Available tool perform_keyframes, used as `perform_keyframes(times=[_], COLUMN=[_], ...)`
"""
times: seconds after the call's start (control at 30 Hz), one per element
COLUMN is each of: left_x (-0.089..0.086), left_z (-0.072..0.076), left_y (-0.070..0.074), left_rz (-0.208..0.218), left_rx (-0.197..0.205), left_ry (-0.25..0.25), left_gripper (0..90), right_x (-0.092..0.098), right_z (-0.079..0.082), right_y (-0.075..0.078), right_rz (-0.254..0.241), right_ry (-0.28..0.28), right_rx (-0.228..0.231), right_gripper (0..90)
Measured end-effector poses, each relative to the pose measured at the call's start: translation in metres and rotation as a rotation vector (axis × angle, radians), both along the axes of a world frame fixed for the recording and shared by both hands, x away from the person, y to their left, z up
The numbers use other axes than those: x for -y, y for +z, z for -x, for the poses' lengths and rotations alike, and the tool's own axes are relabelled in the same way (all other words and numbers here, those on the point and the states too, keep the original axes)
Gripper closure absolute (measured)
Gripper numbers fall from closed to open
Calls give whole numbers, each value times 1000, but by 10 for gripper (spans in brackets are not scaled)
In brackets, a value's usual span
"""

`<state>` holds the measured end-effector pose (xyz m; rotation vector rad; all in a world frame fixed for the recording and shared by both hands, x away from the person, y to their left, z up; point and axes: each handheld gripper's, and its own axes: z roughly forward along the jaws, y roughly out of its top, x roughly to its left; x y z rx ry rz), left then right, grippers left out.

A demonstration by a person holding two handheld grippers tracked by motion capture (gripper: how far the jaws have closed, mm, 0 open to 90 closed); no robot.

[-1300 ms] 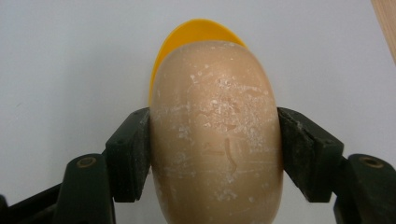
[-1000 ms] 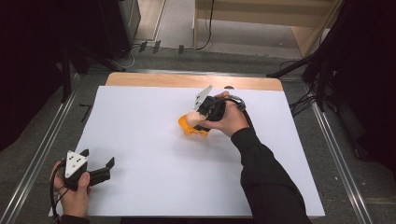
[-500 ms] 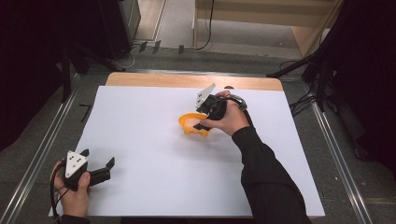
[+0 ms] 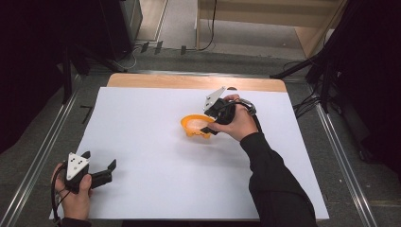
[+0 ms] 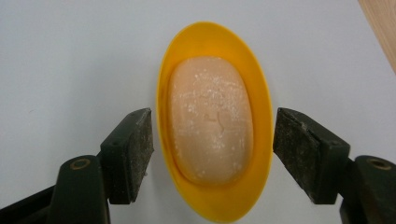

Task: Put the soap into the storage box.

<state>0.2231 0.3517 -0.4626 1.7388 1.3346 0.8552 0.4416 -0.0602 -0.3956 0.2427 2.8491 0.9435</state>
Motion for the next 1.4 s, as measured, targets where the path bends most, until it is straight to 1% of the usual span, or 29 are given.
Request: perform_keyframes(times=[0.13,0.2,0.23,0.27,0.33,0.37,0.4,0.43,0.47,0.53,0.57,0.6,0.67,0.7,0.77,0.93,1.07,1.13,1.2,1.27,1.33,1.4], left_x=[0,0,0,0,1,1,1,1,1,1,1,1,1,1,1,1,1,1,1,1,1,1], left_z=[0,0,0,0,0,0,0,0,0,0,0,0,0,0,0,0,0,0,0,0,0,0], left_y=[0,0,0,0,0,0,0,0,0,0,0,0,0,0,0,0,0,0,0,0,0,0], left_rz=[-3,-3,-3,-2,-1,-2,-3,-3,-4,-4,-4,-4,-2,-2,-3,-6,-11,-12,-13,-12,-13,-14], left_rx=[-1,-2,-2,-2,-2,-4,-3,-4,-4,-4,-4,-4,-2,-3,-4,-3,-6,-6,-6,-6,-7,-7], left_ry=[0,-1,-1,-1,-1,-1,-1,-1,-1,-3,-3,-3,-3,-3,-2,-3,-2,-3,-3,-3,-3,-3], left_gripper=[56,55,55,55,55,55,55,56,55,55,55,55,55,56,55,56,55,55,55,56,56,55], right_x=[7,11,14,17,19,20,21,23,25,29,32,32,35,37,39,51,57,60,65,69,73,76], right_z=[3,6,7,10,11,12,13,14,15,16,17,17,19,20,22,28,31,33,35,36,38,41], right_y=[-1,-2,-2,-3,-3,-3,-3,-4,-4,-5,-7,-7,-8,-9,-10,-14,-16,-18,-19,-20,-21,-22], right_rz=[1,-17,-22,-23,-15,-16,-17,-20,-22,-38,-42,-42,-32,-35,-36,-42,-46,-43,-41,-48,-49,-49], right_ry=[-18,-26,-37,-62,-62,-67,-75,-72,-73,-69,-70,-70,-71,-77,-82,-102,-115,-114,-123,-132,-141,-148], right_rx=[-2,-13,-17,-17,-18,-23,-31,-29,-39,-78,-89,-89,-96,-92,-79,-90,-96,-88,-93,-82,-86,-77], right_gripper=[265,249,211,179,169,140,133,133,133,122,59,59,11,0,0,0,0,0,0,0,0,0])
